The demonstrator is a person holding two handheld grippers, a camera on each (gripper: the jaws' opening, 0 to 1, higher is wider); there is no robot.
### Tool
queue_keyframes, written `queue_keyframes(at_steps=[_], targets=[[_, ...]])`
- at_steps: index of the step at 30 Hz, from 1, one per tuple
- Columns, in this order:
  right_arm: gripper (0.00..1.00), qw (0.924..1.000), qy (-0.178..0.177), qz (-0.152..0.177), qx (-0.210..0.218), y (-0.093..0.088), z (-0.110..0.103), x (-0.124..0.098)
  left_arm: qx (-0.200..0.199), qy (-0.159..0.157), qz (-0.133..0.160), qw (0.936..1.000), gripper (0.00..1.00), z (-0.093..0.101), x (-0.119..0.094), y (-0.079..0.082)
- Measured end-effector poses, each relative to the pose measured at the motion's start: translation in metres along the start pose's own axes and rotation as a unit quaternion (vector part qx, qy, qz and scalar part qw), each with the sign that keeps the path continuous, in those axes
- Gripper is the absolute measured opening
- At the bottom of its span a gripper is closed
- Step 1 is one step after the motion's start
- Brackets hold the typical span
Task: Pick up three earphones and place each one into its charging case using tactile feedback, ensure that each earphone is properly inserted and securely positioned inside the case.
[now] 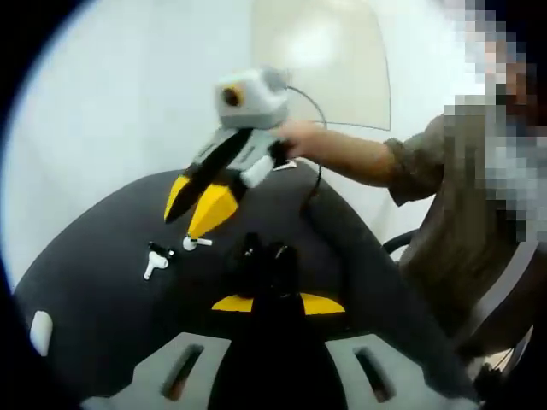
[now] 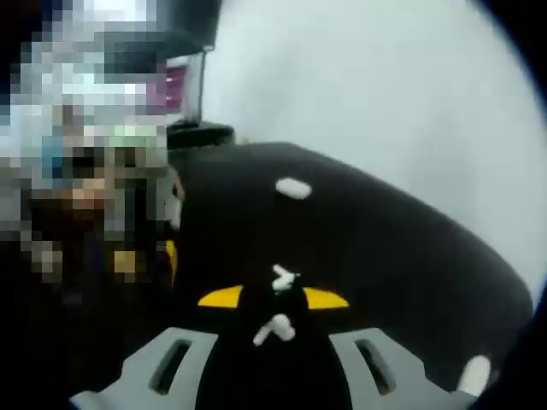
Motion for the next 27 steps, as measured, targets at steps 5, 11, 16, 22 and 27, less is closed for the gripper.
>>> queue_keyframes(at_steps=[5,11,16,22,27], targets=[[0.26,0.9993,0.019,-0.005,0.031,-0.005,0.006,0.013,0.0,0.0,0.0,1.0,0.15,0.003,0.002,0.001],[0.2,0.9999,0.01,-0.011,0.009,-0.008,0.005,0.019,0.002,0.0,0.001,1.0,0.15,0.005,0.003,0.002],[0.12,0.9999,0.012,0.003,0.01,-0.002,0.002,0.012,0.001,0.0,0.001,1.0,0.15,0.005,0.003,0.002],[0.25,0.9998,0.019,-0.005,0.008,-0.005,-0.001,0.013,0.001,0.0,0.001,1.0,0.15,0.006,0.003,0.003],[0.2,0.9992,0.025,-0.027,-0.016,-0.011,-0.004,0.022,0.001,0.0,0.002,1.0,0.15,0.006,0.002,0.003]])
Point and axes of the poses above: the point that each gripper's makers call its tool centre point, and the gripper's own axes: x roughly forward along the fingers, z roughly to its right, y roughly out of its top, the point moved 3 cm from there along -x, roughly backward along the fingers, and after that the axes turned 8 degrees about -z, right-handed, at the moved point
